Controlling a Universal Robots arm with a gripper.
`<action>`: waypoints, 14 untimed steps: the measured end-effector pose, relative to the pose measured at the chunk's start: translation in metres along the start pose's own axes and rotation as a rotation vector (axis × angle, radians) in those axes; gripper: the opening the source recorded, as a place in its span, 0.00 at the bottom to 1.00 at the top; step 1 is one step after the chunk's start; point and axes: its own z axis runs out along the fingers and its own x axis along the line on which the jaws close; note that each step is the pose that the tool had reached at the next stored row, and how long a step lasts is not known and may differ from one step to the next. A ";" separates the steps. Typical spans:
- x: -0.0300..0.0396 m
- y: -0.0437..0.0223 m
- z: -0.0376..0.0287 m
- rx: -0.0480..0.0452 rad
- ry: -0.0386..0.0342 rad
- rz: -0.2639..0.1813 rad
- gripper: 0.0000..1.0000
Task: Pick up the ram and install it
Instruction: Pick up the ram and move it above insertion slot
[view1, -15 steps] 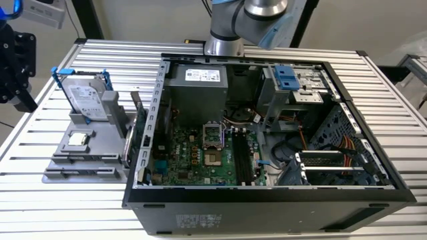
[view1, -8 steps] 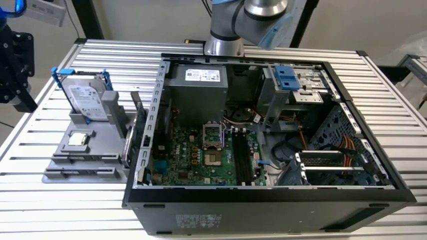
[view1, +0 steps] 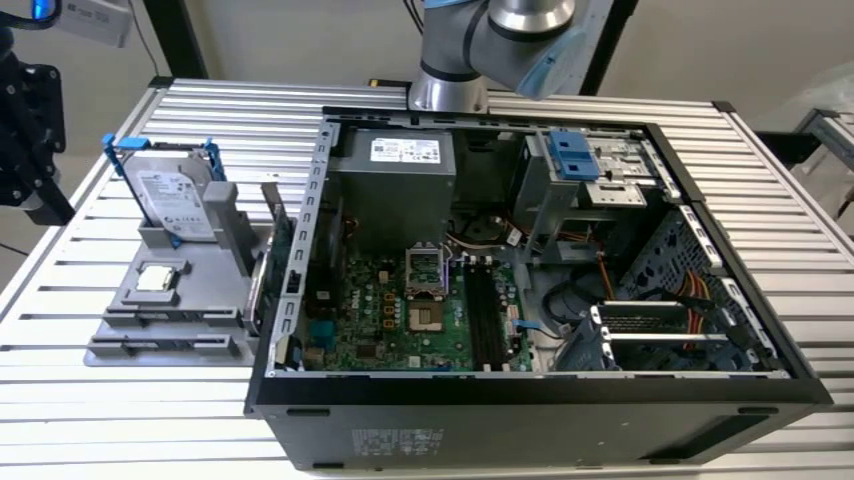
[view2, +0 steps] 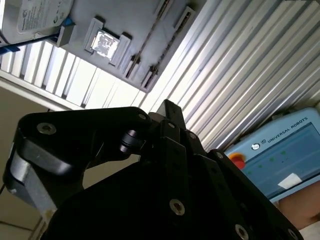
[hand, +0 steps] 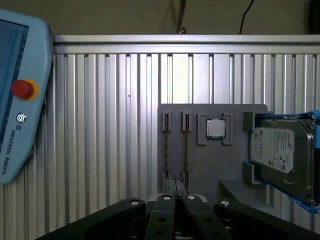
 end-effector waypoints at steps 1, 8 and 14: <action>0.0000 0.0000 0.0000 0.0000 0.0005 -0.011 0.00; 0.0000 0.0000 0.0000 0.0001 0.0033 -0.077 0.00; 0.0000 0.0000 -0.0001 0.0002 0.0045 -0.103 0.00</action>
